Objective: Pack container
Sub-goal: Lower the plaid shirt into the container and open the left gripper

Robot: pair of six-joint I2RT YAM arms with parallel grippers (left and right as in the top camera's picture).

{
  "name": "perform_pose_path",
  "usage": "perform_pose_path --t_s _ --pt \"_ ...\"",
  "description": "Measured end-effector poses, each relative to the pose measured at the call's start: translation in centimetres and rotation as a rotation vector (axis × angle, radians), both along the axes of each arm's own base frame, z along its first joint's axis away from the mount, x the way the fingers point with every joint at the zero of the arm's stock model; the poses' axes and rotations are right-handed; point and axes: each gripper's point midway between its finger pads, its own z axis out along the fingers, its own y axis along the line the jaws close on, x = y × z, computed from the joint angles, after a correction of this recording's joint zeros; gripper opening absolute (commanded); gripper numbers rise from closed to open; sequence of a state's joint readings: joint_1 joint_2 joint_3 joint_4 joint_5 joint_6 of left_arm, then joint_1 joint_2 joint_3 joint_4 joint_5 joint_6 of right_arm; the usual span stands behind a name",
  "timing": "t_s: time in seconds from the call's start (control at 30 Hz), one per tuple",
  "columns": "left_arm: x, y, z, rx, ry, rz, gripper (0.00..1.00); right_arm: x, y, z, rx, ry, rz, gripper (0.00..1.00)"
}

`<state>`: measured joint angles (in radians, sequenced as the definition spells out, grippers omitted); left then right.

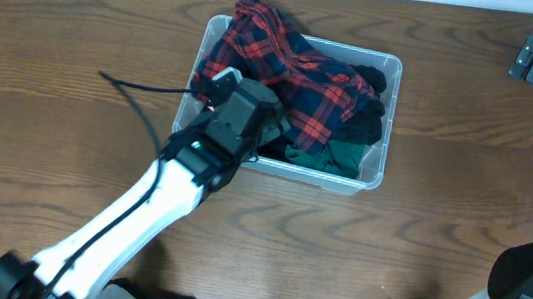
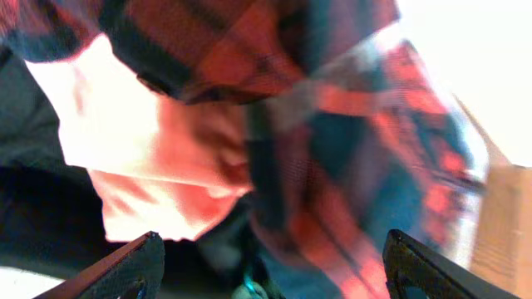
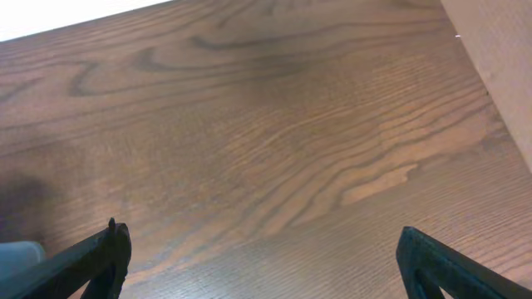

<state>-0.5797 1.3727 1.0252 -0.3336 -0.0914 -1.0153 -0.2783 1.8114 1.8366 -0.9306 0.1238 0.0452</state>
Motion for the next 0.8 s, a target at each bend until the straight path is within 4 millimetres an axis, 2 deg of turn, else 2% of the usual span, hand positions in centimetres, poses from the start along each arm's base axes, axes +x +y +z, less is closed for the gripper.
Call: perform_pose_path --t_s 0.03,0.13,0.17,0.23,0.43,0.57,0.67,0.8 --pt "-0.2 0.0 0.9 -0.012 -0.020 -0.007 0.80 0.0 0.0 0.0 0.000 0.000 0.000 0.99" --pt "-0.8 -0.3 3.7 -0.044 -0.096 -0.029 0.51 0.0 0.0 0.0 0.000 0.000 0.000 0.99" --pt "-0.7 -0.4 4.7 -0.051 -0.131 -0.040 0.38 0.0 0.0 0.0 0.000 0.000 0.000 0.99" --pt "-0.4 -0.5 6.4 -0.049 -0.203 -0.050 0.06 0.0 0.0 0.0 0.000 0.000 0.000 0.99" --pt "3.1 -0.6 11.4 0.084 -0.504 -0.077 0.06 0.0 0.0 0.0 0.001 0.000 0.000 0.99" --pt "5.8 -1.4 14.5 0.229 -0.733 -0.106 0.06 0.0 0.0 -0.1 0.000 0.001 0.000 0.99" --pt "7.6 -2.0 14.2 0.359 -0.811 -0.138 0.06 0.0 0.0 -0.1 0.001 0.002 0.000 0.99" --pt "10.2 -1.8 11.3 0.491 -0.810 -0.163 0.06 0.0 0.0 -0.1 0.001 0.002 0.000 0.99"
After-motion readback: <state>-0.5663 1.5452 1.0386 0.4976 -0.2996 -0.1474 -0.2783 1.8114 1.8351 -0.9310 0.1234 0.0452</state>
